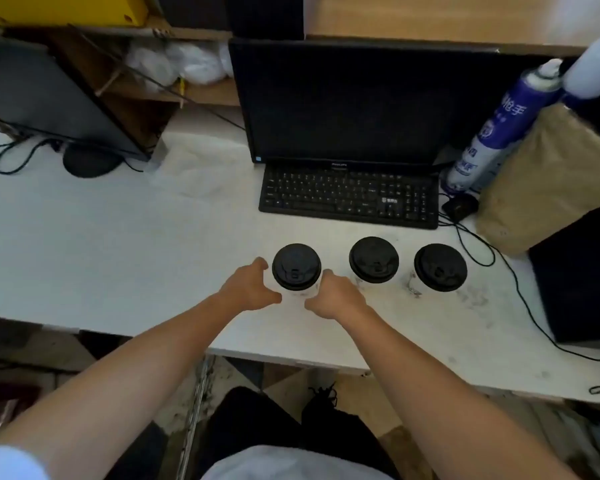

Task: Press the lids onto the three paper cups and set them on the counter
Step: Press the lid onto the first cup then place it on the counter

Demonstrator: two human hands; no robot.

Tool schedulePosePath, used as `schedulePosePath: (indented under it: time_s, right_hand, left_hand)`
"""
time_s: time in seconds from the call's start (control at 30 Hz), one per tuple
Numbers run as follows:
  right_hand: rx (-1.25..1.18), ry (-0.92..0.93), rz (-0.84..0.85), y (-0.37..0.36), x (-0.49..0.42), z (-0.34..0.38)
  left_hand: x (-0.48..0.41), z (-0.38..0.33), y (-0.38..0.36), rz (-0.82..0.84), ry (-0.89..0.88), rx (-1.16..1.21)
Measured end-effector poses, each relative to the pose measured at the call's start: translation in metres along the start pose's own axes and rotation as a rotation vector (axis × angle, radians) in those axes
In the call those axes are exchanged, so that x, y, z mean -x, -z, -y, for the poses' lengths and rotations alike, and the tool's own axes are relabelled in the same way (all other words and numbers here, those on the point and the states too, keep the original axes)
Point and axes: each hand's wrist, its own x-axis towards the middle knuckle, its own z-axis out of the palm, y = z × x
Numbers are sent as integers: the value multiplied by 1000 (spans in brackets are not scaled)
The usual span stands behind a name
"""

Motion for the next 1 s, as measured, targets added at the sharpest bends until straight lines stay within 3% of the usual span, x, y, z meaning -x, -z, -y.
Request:
schedulePosePath:
  time_s: [0.3, 0.53, 0.7, 0.8, 0.9, 1.0]
  right_hand:
    - [-431, 26, 36, -6, -21, 1]
    - [-641, -62, 136, -4, -28, 12]
    - [-834, -105, -26, 3, -29, 21]
    - [-911, -33, -61, 12, -24, 24]
    - [-895, 59, -40, 23, -19, 26]
    - [-610, 209, -50, 28, -14, 24]
  left_hand:
    - [-24, 7, -14, 15, -204, 364]
    - [-28, 23, -9, 38, -279, 466]
    - [-26, 33, -4, 183, -262, 604]
    - [-25, 38, -7, 248, -226, 644]
    - [-21, 36, -12, 243, -191, 642]
    - [-17, 30, -14, 251, -187, 719]
